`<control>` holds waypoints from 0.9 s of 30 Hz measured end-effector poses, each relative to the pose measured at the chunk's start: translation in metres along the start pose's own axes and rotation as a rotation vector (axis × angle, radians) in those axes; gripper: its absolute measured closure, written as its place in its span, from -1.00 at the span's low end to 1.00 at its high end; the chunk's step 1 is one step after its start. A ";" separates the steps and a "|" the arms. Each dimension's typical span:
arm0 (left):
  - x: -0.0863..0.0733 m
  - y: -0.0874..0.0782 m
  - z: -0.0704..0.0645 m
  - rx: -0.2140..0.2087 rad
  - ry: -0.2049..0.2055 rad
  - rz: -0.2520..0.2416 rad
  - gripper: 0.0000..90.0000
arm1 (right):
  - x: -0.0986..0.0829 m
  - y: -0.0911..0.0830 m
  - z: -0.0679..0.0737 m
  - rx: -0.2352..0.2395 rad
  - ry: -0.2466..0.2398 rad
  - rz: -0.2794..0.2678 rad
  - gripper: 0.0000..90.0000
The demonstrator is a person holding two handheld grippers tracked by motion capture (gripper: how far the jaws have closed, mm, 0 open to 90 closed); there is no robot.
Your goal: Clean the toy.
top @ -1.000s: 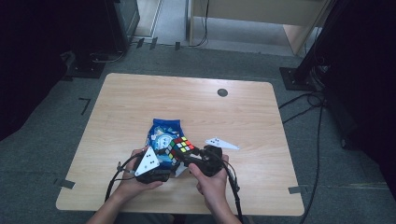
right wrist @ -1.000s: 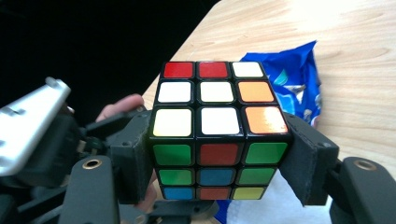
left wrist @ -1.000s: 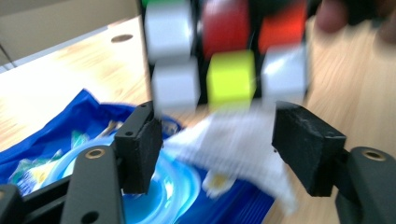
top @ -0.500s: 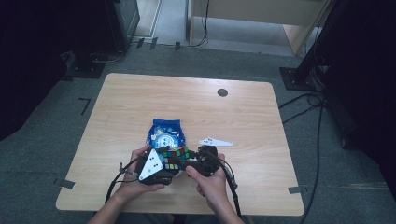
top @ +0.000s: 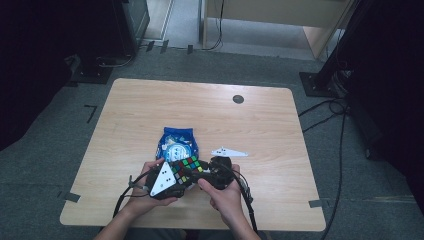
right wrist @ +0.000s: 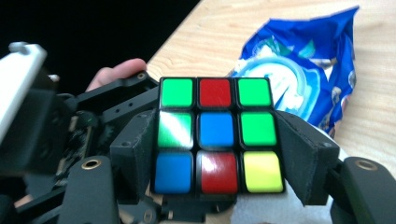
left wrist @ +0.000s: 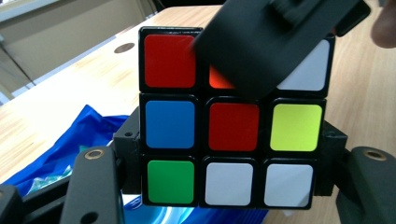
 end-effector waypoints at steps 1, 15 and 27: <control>-0.001 -0.001 0.007 0.019 -0.032 0.005 -0.25 | 0.001 -0.002 0.000 0.005 -0.003 -0.012 -0.23; -0.009 -0.014 0.040 0.115 -0.129 0.014 -0.25 | -0.035 0.013 -0.034 -0.371 -0.036 0.040 -0.11; -0.008 -0.012 0.034 0.085 -0.125 0.010 -0.25 | -0.045 0.010 -0.058 -0.295 0.004 0.116 0.97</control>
Point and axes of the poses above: each handheld gripper's, and its own axes: y roughly forward along the jaws, x roughly out of its top, z roughly to its left, the point moved 2 cm from there along y, roughly forward along the jaws, and after that the axes turned 6 degrees about x, right-handed, at the moved point
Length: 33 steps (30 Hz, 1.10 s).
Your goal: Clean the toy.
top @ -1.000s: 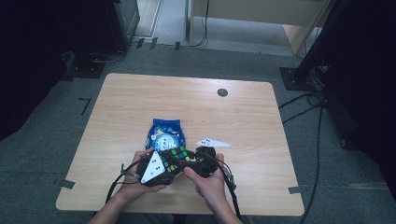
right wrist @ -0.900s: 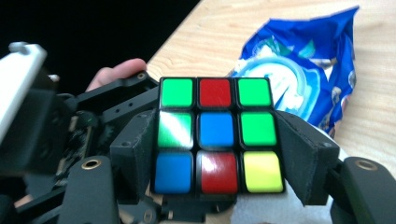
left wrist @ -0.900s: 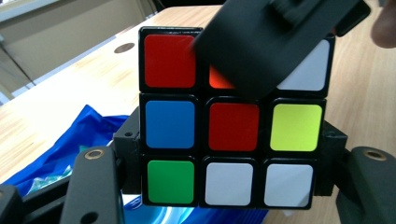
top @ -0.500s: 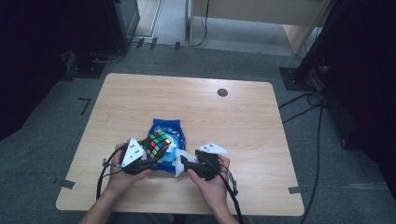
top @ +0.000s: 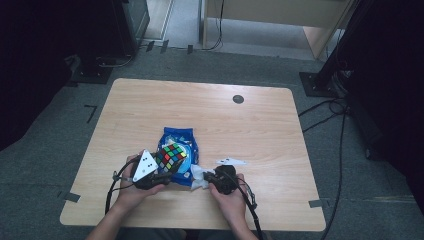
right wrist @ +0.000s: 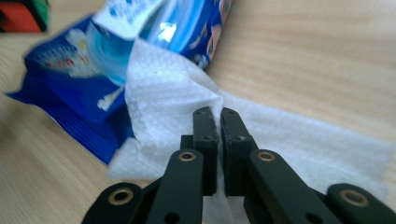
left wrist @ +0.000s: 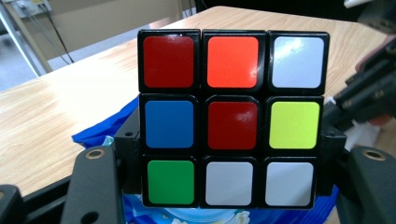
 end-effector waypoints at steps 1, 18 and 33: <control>0.000 0.001 -0.002 -0.006 0.005 0.002 -0.25 | 0.004 -0.006 0.000 0.001 -0.013 -0.037 0.98; -0.001 0.016 -0.050 -0.146 0.101 0.037 -0.25 | 0.031 -0.039 0.050 0.231 -0.159 -0.291 0.98; 0.003 0.008 -0.037 -0.151 0.038 0.002 -0.25 | 0.035 -0.042 0.041 0.209 -0.151 -0.268 0.97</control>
Point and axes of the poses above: each handheld gripper's, and its own axes: y roughly forward along the jaws, x roughly out of its top, z roughly to its left, the point moved 2 cm from there along y, roughly forward along the jaws, and after that the axes turned 6 degrees about x, right-handed, at the moved point
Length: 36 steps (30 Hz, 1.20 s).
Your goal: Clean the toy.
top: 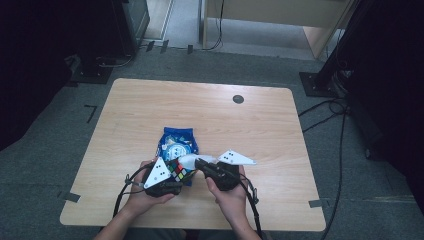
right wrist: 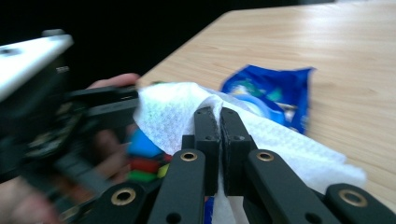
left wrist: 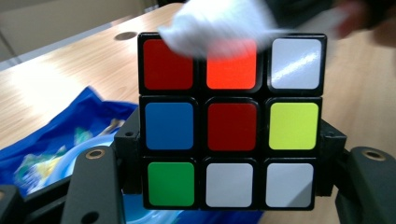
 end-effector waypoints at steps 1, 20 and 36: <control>0.000 0.001 -0.002 -0.007 0.004 -0.001 -0.25 | -0.001 0.000 -0.004 -0.016 0.001 0.006 0.96; 0.001 -0.008 0.021 0.018 -0.099 -0.027 -0.25 | 0.004 -0.001 0.013 0.071 -0.066 0.007 0.96; 0.002 -0.005 0.018 0.049 -0.117 -0.033 -0.25 | 0.007 -0.008 -0.002 -0.075 0.024 -0.039 0.15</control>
Point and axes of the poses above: each handheld gripper's, and its own axes: y roughly forward along the jaws, x roughly out of its top, z roughly to its left, the point moved 2 cm from there along y, roughly forward along the jaws, and after that the axes turned 6 degrees about x, right-handed, at the moved point
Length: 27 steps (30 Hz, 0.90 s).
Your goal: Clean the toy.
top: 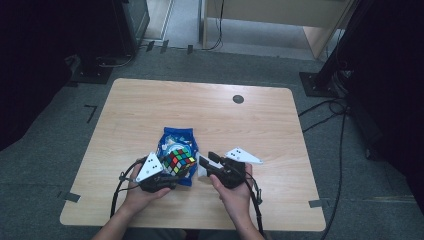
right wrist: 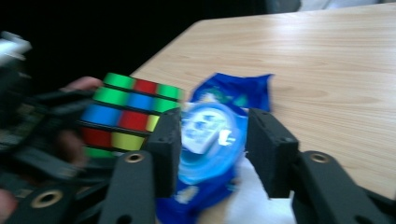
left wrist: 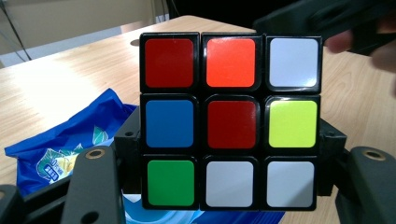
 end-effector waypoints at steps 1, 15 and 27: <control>0.000 0.001 -0.002 0.002 0.006 0.002 -0.25 | 0.000 0.002 0.005 0.024 0.019 -0.003 0.06; 0.001 0.005 -0.024 0.056 0.075 -0.016 -0.25 | -0.017 0.027 0.017 0.112 0.229 0.069 -0.27; -0.003 0.004 -0.022 -0.037 0.126 0.022 -0.25 | -0.007 0.010 0.001 0.103 0.232 0.054 -0.24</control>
Point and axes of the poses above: each handheld gripper's, and its own axes: y roughly forward along the jaws, x roughly out of its top, z roughly to its left, the point moved 2 cm from there along y, roughly forward along the jaws, and after that the axes turned 6 degrees about x, right-handed, at the moved point
